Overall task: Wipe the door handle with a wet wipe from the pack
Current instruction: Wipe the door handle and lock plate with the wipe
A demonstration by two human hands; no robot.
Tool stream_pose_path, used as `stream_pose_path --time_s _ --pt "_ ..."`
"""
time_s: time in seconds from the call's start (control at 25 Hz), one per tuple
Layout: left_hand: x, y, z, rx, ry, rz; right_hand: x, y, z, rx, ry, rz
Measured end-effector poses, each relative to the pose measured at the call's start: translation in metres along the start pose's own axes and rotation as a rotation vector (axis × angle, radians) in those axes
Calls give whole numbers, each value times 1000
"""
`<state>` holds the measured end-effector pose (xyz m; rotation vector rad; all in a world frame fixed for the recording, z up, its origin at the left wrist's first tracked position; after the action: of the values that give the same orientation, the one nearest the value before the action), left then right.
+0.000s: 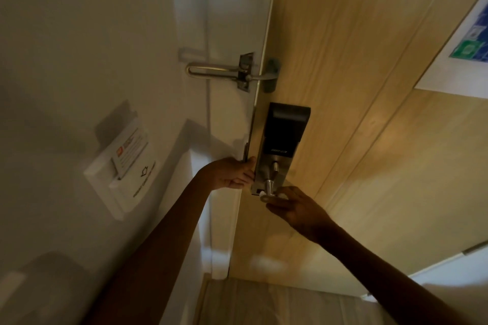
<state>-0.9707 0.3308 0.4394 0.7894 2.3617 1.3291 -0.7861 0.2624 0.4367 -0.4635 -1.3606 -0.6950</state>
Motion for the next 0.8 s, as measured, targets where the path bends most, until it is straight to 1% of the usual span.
stream_pose_path --time_s 0.08,0.12,0.16,0.2,0.28,0.32,0.36,0.48,0.6,0.8 --pt "1 -1 1 6 -2 1 5 3 -15 -33 16 28" --pt "2 -1 1 12 -8 0 8 3 -22 -61 65 -2" --pt "2 -1 1 17 -15 -1 10 2 -26 -113 127 -5" --pt "3 0 2 19 -22 0 11 1 -23 -208 164 22" --pt "3 -1 3 23 -30 -3 8 -8 -8 -408 142 175" --pt "3 -1 4 28 -27 -9 1 -17 1 -473 119 234" --pt "3 -1 4 33 -20 -13 -6 -26 9 -500 94 248" --pt "2 0 4 46 -13 -19 -16 -33 15 -533 61 151" --pt "0 1 3 39 -9 -1 -11 -20 1 -494 69 155" --pt "1 0 3 33 -22 17 1 19 -25 -457 2 185"
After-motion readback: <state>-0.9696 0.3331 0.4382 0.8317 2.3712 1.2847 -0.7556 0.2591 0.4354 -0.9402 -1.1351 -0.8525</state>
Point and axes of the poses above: each hand's wrist, its own z-axis towards the middle knuckle, its own x-axis out of the back of the hand, y = z × x, the point moved 5 cm from there along z, towards the middle knuckle, and after that the axes turned 14 degrees about -y, right-handed, at the moved point
